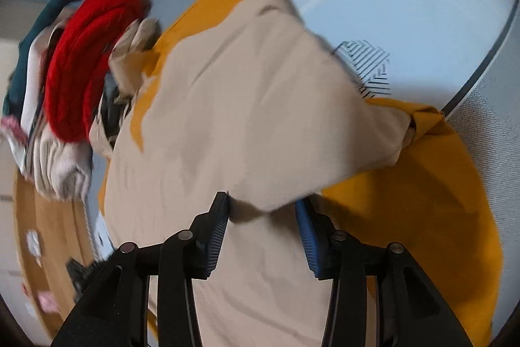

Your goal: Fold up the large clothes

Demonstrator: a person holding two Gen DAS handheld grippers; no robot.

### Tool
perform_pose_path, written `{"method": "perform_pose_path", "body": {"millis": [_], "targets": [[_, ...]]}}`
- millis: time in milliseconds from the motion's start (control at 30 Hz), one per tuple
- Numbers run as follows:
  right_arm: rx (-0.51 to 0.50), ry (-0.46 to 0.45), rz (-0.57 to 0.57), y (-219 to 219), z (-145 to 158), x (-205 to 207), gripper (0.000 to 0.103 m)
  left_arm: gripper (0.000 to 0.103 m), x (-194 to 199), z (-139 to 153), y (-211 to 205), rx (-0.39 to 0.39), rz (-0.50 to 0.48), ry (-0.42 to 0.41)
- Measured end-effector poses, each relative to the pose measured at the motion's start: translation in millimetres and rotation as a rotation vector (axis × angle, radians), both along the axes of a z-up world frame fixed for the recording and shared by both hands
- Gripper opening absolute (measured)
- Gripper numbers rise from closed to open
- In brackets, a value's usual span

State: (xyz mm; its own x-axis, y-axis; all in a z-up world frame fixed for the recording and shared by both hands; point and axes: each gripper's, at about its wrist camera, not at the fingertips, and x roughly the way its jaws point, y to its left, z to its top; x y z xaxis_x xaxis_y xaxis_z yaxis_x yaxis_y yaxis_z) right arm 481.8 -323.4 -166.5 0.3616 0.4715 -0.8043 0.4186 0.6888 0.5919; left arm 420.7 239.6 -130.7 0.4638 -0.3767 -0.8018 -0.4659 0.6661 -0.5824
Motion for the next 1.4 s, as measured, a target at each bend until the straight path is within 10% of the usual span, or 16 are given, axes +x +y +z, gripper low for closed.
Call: {"method": "perform_pose_path", "body": {"millis": [67, 167, 367, 533, 667, 800, 1000, 1067, 1200, 1400], "targets": [[-0.022, -0.021, -0.013, -2.6, 5.5, -0.8, 0.037, 0.001, 3.1, 1.5, -4.4, -0.007, -0.028, -0.006], [-0.013, -0.056, -0.054, -5.6, 21.5, -5.7, 0.009, 0.0, 2.9, 24.3, -9.9, 0.04, -0.048, -0.039], [-0.108, -0.092, -0.129, -10.0, 53.8, -18.1, 0.008, 0.0, -25.1, 90.0, -23.8, 0.114, -0.023, -0.098], [-0.211, 0.151, -0.087, -11.0, 21.6, -28.7, 0.016, 0.0, -24.0, 61.9, -23.8, 0.316, -0.013, 0.073], [-0.282, 0.076, -0.126, -11.8, 50.0, -45.3, 0.016, 0.002, -35.7, 65.8, -8.4, 0.221, 0.036, 0.071], [-0.347, -0.169, -0.044, 2.8, 96.2, -34.8, 0.027, 0.031, -30.4, 67.8, -10.9, 0.226, -0.006, 0.041], [-0.299, -0.213, 0.138, 23.5, 81.4, 10.8, 0.039, 0.026, -16.7, 18.5, -13.5, 0.095, -0.048, 0.106], [-0.287, -0.181, 0.159, 20.9, 67.2, 16.6, 0.039, 0.0, -13.9, 11.8, -16.2, 0.063, -0.067, 0.097], [-0.287, -0.037, 0.167, 12.4, 28.2, 15.8, 0.039, 0.0, -10.5, 45.7, -18.1, 0.202, -0.063, -0.012], [-0.345, -0.008, 0.142, 11.5, 30.7, 15.7, 0.039, 0.004, -7.7, 58.5, -30.7, 0.435, -0.095, 0.081]]}}
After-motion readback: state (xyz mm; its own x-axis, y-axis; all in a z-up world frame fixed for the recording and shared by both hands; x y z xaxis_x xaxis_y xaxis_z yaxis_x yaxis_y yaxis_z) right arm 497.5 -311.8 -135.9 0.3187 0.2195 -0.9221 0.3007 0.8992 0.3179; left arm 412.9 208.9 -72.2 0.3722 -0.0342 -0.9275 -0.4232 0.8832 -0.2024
